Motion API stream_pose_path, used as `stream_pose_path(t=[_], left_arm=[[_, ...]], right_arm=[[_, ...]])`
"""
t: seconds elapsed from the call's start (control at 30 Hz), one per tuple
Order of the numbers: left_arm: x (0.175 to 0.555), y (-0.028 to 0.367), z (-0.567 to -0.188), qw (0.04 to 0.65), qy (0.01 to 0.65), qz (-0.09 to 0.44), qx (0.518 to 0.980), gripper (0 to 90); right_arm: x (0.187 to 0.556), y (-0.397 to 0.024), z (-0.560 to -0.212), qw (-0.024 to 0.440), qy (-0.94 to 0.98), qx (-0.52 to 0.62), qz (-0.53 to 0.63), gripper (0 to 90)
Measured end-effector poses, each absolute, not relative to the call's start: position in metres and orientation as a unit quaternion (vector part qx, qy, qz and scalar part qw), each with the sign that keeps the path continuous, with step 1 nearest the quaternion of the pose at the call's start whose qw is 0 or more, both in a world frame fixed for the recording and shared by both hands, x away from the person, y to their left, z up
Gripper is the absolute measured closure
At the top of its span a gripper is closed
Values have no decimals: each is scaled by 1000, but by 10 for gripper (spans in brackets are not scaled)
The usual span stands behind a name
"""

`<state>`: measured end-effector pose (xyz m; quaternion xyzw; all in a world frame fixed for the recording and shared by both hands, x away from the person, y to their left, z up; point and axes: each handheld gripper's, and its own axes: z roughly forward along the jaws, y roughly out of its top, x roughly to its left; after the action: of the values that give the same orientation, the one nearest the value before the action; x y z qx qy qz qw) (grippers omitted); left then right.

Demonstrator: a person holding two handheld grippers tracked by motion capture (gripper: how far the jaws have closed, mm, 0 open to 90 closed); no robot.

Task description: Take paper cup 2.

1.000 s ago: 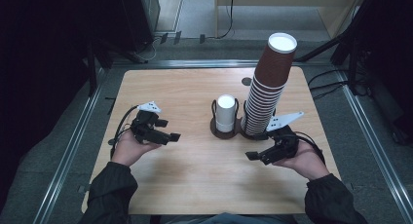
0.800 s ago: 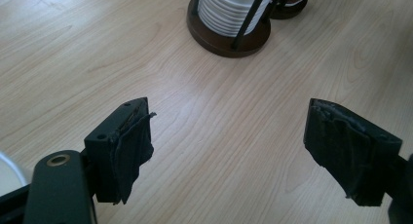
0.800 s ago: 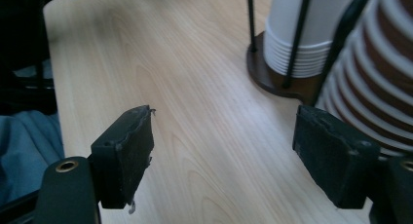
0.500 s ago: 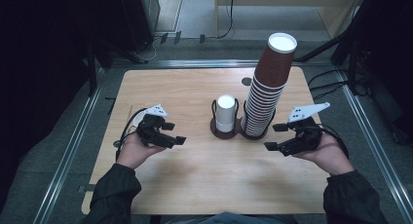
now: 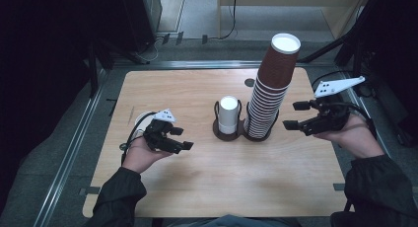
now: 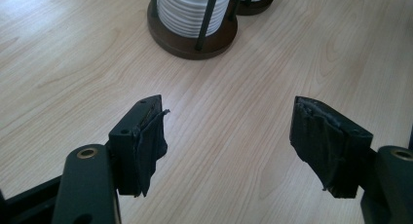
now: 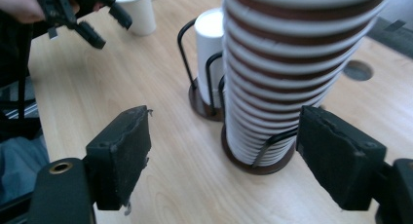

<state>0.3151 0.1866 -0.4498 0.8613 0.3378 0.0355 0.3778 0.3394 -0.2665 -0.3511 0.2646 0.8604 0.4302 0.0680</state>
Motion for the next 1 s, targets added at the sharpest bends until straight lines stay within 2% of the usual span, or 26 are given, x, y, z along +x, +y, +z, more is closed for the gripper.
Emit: stream_pose_path(t=[0.77,1.0], left_arm=[[312,179,-455,362,325,19,873,292],[312,179,-455,361,323,21,875,296]], right_arm=[[379,-271,-269,96,849,259,451,152],[392,-258,-258,96,850,259,448,137]])
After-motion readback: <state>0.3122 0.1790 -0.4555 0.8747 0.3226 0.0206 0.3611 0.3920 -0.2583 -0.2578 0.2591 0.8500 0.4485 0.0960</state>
